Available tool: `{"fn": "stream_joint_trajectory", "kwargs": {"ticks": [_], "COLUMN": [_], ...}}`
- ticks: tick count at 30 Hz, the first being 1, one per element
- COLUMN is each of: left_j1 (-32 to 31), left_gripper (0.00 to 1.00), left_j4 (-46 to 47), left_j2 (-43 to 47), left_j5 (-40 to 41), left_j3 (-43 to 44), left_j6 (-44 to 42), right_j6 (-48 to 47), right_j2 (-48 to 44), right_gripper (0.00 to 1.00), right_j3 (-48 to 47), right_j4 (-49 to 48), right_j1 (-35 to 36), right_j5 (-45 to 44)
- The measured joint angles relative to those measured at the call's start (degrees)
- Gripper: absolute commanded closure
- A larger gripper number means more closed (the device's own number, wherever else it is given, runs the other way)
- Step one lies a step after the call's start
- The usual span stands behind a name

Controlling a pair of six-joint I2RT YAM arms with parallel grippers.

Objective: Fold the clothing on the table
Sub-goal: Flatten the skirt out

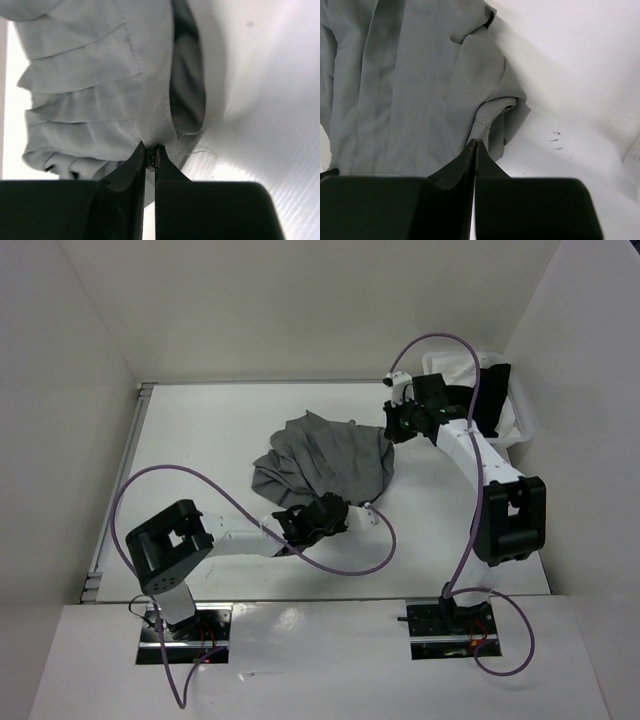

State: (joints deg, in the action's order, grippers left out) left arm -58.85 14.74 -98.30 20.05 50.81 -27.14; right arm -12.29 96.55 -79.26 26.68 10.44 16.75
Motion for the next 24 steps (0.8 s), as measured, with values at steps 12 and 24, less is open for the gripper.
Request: {"fn": "stream_joint_trajectory", "kwargs": {"ticks": [12, 24], "left_j1": [6.7, 15.8], "left_gripper": [1.0, 1.0], "left_j4": [-8.3, -13.1], "left_j2": [20.9, 37.4], "left_j5": [3.6, 4.7], "left_j3": [4.6, 5.1], "left_j6": [1.1, 2.0], "right_j6": [1.0, 3.8], "right_j2": [-10.0, -11.2], "right_gripper": [1.0, 1.0], "right_j3": [-0.3, -2.7], "right_j4": [1.0, 2.3], "right_j1": [-6.8, -16.8], "right_j5": [5.6, 13.2]}}
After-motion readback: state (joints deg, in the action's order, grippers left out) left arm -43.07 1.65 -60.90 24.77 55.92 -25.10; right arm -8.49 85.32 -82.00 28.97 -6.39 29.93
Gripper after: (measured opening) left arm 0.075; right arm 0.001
